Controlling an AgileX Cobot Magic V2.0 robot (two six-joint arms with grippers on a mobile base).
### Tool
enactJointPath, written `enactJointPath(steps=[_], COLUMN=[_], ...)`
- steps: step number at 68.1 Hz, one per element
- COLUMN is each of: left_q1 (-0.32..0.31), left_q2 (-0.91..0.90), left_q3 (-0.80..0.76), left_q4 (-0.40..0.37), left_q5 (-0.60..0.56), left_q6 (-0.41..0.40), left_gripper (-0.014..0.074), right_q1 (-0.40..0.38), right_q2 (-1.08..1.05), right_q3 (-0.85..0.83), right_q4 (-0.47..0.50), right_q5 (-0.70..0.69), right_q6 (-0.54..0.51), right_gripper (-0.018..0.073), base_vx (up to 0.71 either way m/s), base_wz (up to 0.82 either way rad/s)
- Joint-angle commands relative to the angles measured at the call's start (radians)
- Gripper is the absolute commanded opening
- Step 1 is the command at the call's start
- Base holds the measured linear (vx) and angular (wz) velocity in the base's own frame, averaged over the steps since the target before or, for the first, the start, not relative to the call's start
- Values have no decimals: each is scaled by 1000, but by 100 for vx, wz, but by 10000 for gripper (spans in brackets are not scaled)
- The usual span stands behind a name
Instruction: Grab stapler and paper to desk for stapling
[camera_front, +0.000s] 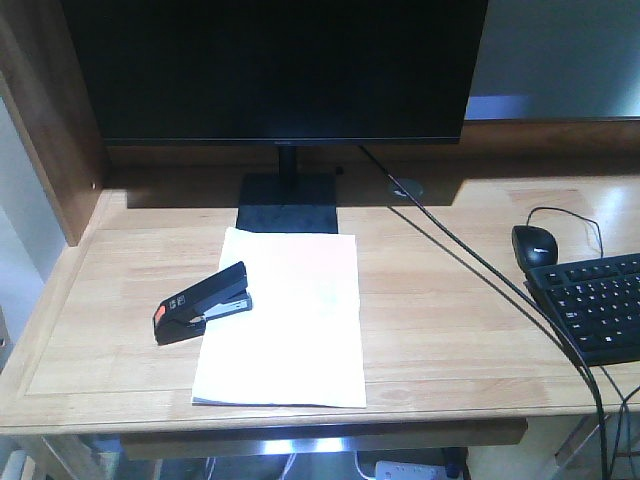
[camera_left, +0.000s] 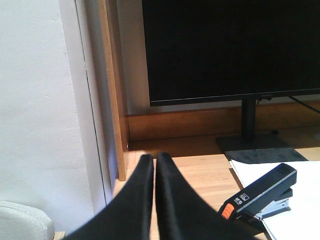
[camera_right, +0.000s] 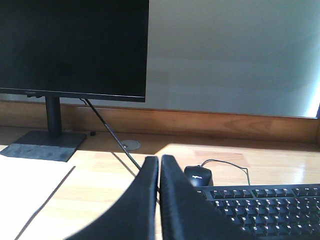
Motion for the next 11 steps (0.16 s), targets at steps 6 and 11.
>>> enactJointPath(steps=[6, 11], left_q1=[1, 1], left_q2=[-14, -14], left_q3=[14, 14], left_q4=[-10, -10], left_q5=[-77, -77], left_q6=[-5, -5], left_gripper=[-6, -6], right_q1=[-7, -7], right_q2=[-8, -8], right_q3=[22, 22], right_q4=[-5, -5], right_q5=[-76, -74], right_q6=[0, -1], right_gripper=[-9, -9], base_vx=[0, 0], base_wz=[0, 0])
